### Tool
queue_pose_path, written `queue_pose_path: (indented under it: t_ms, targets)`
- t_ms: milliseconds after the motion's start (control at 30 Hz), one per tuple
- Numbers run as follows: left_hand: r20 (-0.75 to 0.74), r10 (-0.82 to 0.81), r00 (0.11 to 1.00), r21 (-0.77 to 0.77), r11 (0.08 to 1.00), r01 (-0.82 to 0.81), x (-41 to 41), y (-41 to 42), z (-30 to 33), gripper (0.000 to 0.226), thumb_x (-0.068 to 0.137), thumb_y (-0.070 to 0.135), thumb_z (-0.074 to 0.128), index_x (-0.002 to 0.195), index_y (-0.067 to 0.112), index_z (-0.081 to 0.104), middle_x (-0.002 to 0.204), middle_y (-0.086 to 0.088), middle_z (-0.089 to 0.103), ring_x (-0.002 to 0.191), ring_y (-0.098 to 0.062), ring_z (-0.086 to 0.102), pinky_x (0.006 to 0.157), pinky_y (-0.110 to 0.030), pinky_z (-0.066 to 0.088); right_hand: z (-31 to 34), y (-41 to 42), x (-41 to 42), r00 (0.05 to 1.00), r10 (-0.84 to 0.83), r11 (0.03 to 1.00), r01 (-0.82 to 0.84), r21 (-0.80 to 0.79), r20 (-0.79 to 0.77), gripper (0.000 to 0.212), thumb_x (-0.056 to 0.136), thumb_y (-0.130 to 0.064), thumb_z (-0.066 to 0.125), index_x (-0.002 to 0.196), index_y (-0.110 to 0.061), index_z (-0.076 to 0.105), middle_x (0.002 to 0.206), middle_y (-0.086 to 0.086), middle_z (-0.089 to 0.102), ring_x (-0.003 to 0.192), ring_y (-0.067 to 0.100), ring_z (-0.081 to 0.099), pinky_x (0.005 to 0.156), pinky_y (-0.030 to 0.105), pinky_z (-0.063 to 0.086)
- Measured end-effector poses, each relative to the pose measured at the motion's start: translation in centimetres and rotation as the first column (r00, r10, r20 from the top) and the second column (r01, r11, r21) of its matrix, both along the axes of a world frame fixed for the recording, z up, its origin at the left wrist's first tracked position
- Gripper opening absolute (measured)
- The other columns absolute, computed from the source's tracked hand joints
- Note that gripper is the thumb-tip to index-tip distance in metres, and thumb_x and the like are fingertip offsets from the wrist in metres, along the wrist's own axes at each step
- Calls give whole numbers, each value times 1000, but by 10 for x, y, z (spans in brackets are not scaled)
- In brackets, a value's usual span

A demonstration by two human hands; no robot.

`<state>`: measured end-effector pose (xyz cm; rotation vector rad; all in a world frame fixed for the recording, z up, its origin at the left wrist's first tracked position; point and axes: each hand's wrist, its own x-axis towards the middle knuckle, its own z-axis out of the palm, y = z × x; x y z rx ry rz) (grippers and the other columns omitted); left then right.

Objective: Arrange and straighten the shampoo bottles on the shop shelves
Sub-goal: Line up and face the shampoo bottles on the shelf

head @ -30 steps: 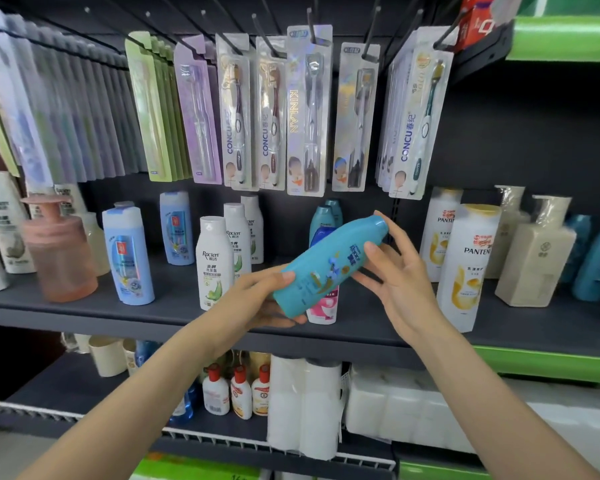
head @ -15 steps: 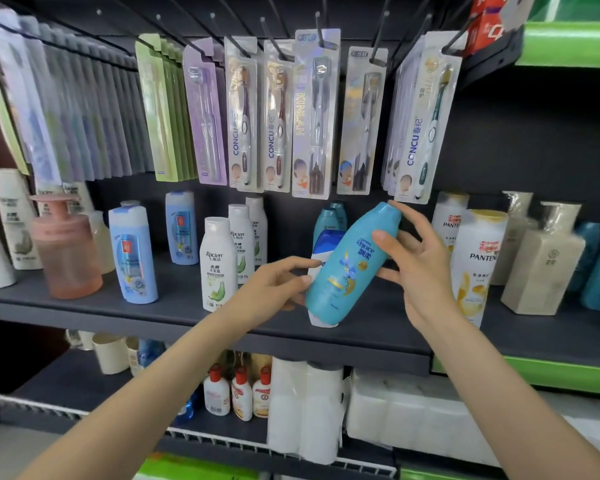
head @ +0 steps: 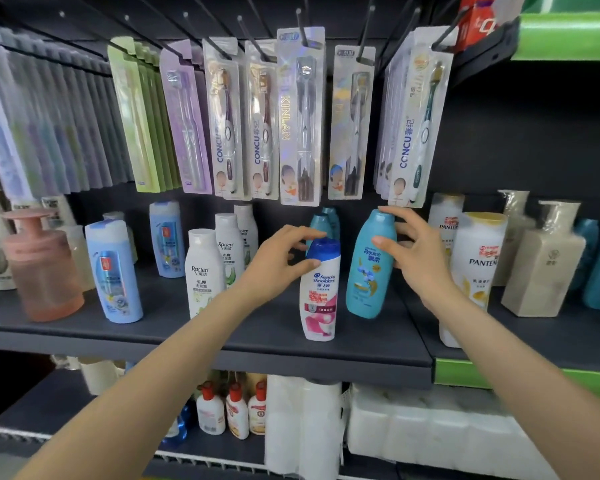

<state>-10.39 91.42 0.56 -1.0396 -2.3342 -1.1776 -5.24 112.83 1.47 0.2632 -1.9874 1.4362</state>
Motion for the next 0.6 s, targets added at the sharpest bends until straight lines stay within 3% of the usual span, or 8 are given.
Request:
queue_pose_path:
  t_ms: [167,367,500,600]
  targets:
    - [30,-41,999,95,995,38,-7,0,-4,38,81,7,70,103,36,59,108,10,54,98,-2,59,87,-22,50,-10,2,-42,993,75,997,-77,19,94,45,82,-1,66,98,-43,57,103,-9,64,103,19,62,88,51,53]
    - [26,-34,999,161,987,29,-8,7,-11,36,81,0,66,104,27,59,109,8,53,96,-2,57,77,-9,47,-26,-10,-81,979,147,986,-157,57,143,40,83,-2,65,105,-34,58,105,-9,63,106,16,59,91,50,51]
    - [37,-46,998,181,983,38,-10,7,-13,36,82,2,66,104,30,58,110,7,53,97,1,56,79,-13,50,-33,-14,-99,968,198,976,-209,61,154,43,86,1,60,103,-38,58,112,-7,63,110,18,59,92,48,51]
    - [42,-41,998,186,982,32,-11,7,-13,36,82,3,66,104,31,58,111,8,54,96,2,56,81,-15,50,-36,-11,-110,964,218,973,-226,40,152,40,86,1,60,109,-31,59,120,2,61,111,25,59,91,46,51]
